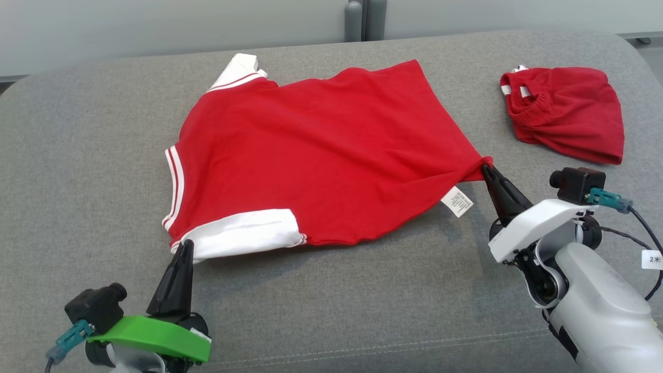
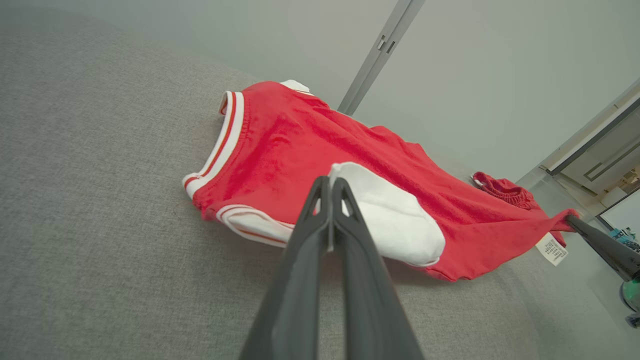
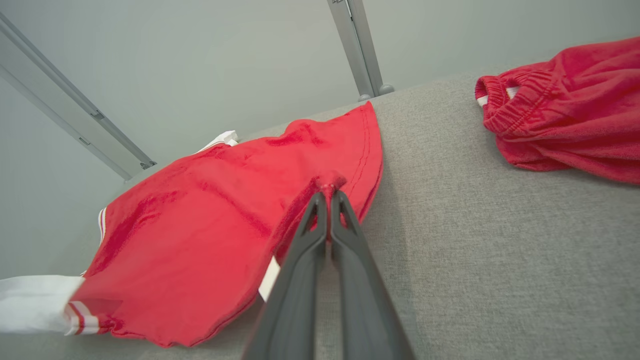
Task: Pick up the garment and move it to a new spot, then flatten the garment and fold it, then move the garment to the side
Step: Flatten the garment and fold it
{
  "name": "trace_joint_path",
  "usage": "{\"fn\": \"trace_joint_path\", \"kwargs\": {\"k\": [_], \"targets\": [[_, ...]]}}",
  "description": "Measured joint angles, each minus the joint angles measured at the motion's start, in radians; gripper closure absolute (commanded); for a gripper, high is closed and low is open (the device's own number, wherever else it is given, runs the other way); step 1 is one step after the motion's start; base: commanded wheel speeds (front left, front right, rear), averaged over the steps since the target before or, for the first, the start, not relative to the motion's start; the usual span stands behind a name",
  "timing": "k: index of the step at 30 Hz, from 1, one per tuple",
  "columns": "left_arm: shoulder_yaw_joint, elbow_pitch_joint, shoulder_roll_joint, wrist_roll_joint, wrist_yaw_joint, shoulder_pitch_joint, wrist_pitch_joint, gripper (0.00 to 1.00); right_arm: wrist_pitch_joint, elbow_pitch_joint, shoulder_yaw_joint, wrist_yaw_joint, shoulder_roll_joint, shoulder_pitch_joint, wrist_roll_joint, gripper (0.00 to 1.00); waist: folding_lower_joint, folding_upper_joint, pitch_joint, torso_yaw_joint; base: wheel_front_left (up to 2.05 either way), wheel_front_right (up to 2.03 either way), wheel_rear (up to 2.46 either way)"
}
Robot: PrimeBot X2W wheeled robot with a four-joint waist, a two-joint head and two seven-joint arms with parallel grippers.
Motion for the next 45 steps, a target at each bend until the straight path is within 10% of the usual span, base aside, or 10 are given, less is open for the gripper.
{"fn": "trace_joint_path", "kwargs": {"k": [15, 31, 39, 45], "targets": [[0.003, -0.080, 0.021, 0.028, 0.000, 0.112, -0.023, 1.00, 0.007, -0.136, 0.068, 0.000, -0.006, 0.208, 0.124, 1.00, 0.0000, 0.0000, -0.052, -0.026, 0.00, 0.00, 0.00], [-0.113, -0.318, 0.167, -0.058, 0.000, 0.234, 0.068, 1.00, 0.129, -0.425, 0.107, 0.000, -0.172, 0.323, 0.224, 1.00, 0.0000, 0.0000, -0.009, -0.047, 0.00, 0.00, 0.00], [-0.126, -0.292, 0.245, -0.007, 0.000, -0.201, 0.154, 1.00, 0.210, -0.384, 0.079, -0.001, -0.191, -0.096, 0.094, 1.00, 0.0000, 0.0000, -0.003, -0.030, 0.00, 0.00, 0.00], [0.035, -0.303, 0.178, -0.039, 0.000, -0.556, 0.113, 1.00, 0.151, -0.374, -0.022, -0.029, -0.139, -0.371, 0.076, 1.00, 0.0000, 0.0000, -0.040, -0.028, 0.00, 0.00, 0.00]]}}
